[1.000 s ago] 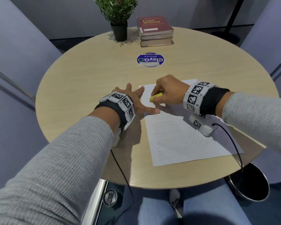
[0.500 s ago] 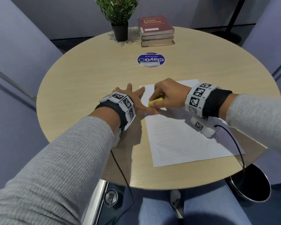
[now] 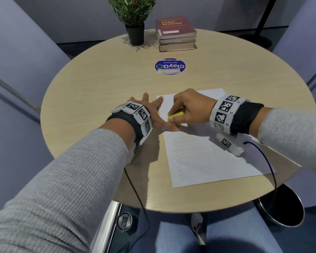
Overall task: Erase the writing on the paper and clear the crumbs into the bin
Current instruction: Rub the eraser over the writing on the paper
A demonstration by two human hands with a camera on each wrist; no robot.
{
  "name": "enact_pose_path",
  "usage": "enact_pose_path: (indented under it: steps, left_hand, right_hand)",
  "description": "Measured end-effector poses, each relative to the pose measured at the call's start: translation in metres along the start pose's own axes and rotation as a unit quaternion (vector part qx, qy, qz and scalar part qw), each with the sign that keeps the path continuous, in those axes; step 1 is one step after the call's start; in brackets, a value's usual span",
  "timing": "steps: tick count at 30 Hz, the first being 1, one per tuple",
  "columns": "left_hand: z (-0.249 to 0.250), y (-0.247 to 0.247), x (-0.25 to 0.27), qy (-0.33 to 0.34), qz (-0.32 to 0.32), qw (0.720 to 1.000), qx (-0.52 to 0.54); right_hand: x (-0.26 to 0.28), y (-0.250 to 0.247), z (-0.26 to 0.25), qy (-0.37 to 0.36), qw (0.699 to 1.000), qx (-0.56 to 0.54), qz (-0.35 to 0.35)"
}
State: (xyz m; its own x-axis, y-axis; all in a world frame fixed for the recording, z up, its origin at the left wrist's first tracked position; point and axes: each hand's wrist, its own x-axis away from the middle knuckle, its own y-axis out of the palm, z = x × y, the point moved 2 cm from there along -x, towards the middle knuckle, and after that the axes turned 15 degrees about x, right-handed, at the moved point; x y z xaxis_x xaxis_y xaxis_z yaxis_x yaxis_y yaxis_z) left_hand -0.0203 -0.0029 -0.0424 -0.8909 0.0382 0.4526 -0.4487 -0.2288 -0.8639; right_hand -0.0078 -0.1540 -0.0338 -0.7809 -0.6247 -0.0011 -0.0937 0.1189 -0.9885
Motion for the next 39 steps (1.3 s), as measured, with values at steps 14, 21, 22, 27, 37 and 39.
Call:
enact_pose_path:
  steps: [14,21,22,27,37,39]
  left_hand:
    - [0.002,-0.002,0.002,0.025,0.002,1.000,-0.005]
    - [0.002,0.000,-0.005,0.030,-0.019,0.999,-0.008]
    - [0.003,0.000,-0.005,0.027,-0.023,0.999,-0.006]
    - [0.003,0.001,-0.007,0.033,-0.021,0.999,-0.011]
    - [0.003,0.002,-0.004,0.029,-0.018,0.999,-0.014]
    - [0.005,0.001,-0.002,0.026,-0.020,0.999,-0.012]
  right_hand:
    - [-0.002,-0.003,0.005,0.078,0.997,-0.009,0.014]
    - [0.002,-0.004,0.000,0.038,0.999,-0.009,-0.002]
    - [0.000,-0.006,0.004,0.056,0.998,-0.009,0.009]
    - [0.000,-0.001,-0.005,0.020,1.000,0.017,0.003]
    - [0.001,-0.002,0.000,0.016,1.000,-0.003,0.000]
    - [-0.002,-0.004,0.006,0.055,0.998,0.014,0.016]
